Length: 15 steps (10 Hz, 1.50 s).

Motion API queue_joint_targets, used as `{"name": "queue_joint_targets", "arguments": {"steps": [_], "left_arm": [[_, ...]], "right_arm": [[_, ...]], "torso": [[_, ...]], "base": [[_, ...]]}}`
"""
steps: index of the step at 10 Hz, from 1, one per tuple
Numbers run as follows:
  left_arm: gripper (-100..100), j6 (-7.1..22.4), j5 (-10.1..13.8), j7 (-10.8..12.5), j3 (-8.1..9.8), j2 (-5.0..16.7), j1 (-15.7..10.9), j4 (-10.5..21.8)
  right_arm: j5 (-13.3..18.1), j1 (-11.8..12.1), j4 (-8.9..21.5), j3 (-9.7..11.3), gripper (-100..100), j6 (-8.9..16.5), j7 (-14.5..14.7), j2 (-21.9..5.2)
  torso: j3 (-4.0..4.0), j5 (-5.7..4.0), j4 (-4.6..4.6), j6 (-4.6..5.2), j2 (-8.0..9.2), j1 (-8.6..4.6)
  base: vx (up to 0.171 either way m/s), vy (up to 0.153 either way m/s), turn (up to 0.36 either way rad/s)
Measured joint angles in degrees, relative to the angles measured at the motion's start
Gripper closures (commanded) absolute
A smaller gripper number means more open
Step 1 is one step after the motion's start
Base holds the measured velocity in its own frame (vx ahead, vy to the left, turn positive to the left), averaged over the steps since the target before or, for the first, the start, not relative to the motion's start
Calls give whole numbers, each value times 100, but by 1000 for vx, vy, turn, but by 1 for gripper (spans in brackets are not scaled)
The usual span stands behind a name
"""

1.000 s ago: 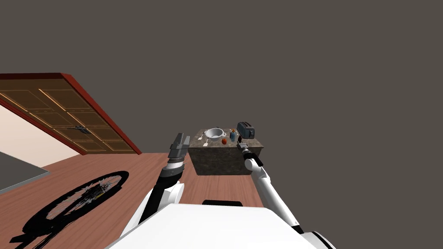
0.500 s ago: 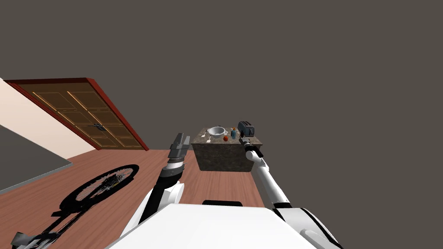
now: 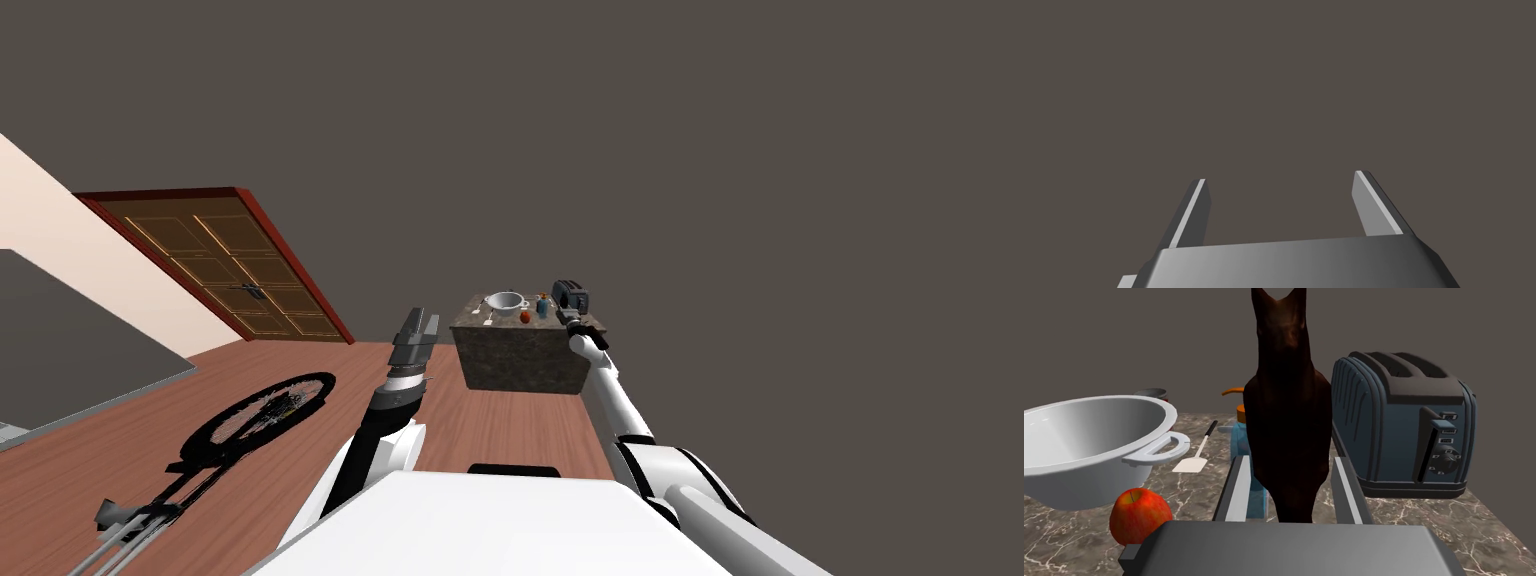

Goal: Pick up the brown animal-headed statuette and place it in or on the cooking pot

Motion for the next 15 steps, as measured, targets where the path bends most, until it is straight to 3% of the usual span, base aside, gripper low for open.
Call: {"name": "queue_joint_targets", "arguments": {"steps": [1, 7, 9, 15], "left_arm": [[0, 0, 0, 0, 0, 0, 1, 0], [0, 0, 0, 0, 0, 0, 1, 0], [0, 0, 0, 0, 0, 0, 2, -1], [0, 0, 0, 0, 0, 0, 2, -1]], "right_arm": [[26, -101, 23, -113, 100, 37, 29, 39], [-120, -1173, 1071, -870, 100, -44, 248, 65], [-150, -1456, 1277, -1134, 100, -16, 337, 119], [-396, -2093, 2021, -1545, 100, -144, 518, 98]], "torso": [[-3, -1, -1, -1, -7, -1], [-27, -4, -10, -7, -48, 18], [-28, -5, -10, -8, -51, 13], [-36, -6, -13, -10, -63, 14]], "base": [[-40, 46, 40], [8, 73, 33], [46, 67, 19], [82, 77, 17]]}}
